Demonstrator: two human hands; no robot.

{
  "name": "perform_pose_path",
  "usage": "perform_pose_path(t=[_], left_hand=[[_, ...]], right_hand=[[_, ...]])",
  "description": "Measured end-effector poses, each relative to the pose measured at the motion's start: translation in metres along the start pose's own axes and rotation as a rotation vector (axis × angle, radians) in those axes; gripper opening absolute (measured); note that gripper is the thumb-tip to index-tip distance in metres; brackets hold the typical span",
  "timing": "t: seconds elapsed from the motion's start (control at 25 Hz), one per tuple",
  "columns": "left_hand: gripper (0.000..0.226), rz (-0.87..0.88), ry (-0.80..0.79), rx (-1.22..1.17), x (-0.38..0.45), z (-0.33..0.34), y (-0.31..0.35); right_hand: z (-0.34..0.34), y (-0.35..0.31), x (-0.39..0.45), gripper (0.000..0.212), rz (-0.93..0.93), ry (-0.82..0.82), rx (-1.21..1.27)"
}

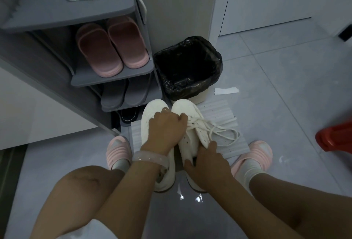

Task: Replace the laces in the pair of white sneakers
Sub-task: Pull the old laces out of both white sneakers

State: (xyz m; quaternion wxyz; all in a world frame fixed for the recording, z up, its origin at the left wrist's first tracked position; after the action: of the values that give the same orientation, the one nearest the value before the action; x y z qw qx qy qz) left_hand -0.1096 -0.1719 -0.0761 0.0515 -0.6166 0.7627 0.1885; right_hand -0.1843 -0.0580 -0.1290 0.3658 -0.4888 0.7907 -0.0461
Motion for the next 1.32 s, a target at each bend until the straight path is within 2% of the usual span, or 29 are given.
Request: perform_pose_path(t=[0.12,0.2,0.28,0.32,0.4,0.48,0.56,0.68,0.8,0.88,1.0,1.04,1.16,1.32], left_hand=[[0.041,-0.176,0.127,-0.260,0.008,-0.039,-0.037],[0.034,-0.131,0.175,-0.366,0.007,-0.047,-0.045],[0.029,0.019,0.104,-0.271,0.000,-0.034,-0.035],[0.036,0.059,0.029,-0.192,-0.003,-0.020,-0.032],[0.043,0.096,-0.063,0.009,-0.004,0.006,-0.030],[0.036,0.102,-0.029,0.142,-0.003,0.018,-0.028],[0.029,0.119,0.000,0.216,-0.004,0.026,-0.022],[0.023,0.127,0.060,0.211,-0.005,0.029,-0.016],[0.014,0.047,0.092,-0.142,-0.001,0.011,-0.022],[0.014,0.071,0.058,-0.291,0.003,0.003,-0.020],[0.029,0.165,-0.094,-0.244,0.000,0.012,-0.012],[0.027,0.164,-0.125,-0.215,-0.003,0.018,-0.010],[0.016,0.111,0.009,-0.185,-0.006,0.025,-0.012],[0.017,0.130,0.135,-0.196,-0.005,0.023,-0.007]], right_hand=[[0.001,0.001,0.003,0.059,0.023,-0.023,0.033],[0.004,0.001,0.003,0.065,0.022,-0.020,0.050],[0.006,-0.001,0.001,0.075,0.009,-0.008,0.068],[0.006,-0.003,0.000,0.080,-0.030,0.023,0.058],[0.000,-0.014,-0.001,0.088,-0.213,0.204,-0.038],[-0.002,-0.024,-0.001,0.086,-0.389,0.334,-0.103],[-0.001,-0.027,-0.001,0.075,-0.450,0.342,-0.099],[0.001,-0.023,0.001,0.067,-0.442,0.355,-0.117],[0.006,-0.018,0.004,0.059,-0.401,0.346,-0.128],[0.008,-0.018,0.007,0.058,-0.385,0.332,-0.127],[0.008,-0.019,0.006,0.063,-0.404,0.358,-0.134],[0.008,-0.020,0.005,0.066,-0.408,0.359,-0.131],[0.007,-0.020,0.005,0.076,-0.410,0.388,-0.136],[0.009,-0.018,0.006,0.072,-0.417,0.426,-0.150]])
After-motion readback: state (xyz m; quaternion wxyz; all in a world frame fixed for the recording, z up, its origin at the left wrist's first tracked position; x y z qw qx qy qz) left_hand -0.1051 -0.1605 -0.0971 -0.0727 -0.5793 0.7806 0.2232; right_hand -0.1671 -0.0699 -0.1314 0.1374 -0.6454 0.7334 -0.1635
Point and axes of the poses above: each hand's wrist, its own x-axis towards the middle knuckle, its own z-axis out of the palm, y = z × x, the point moved 7 cm from there along x, towards the middle knuckle, and after that the axes turned 11 degrees about x, right-handed, at the moved point
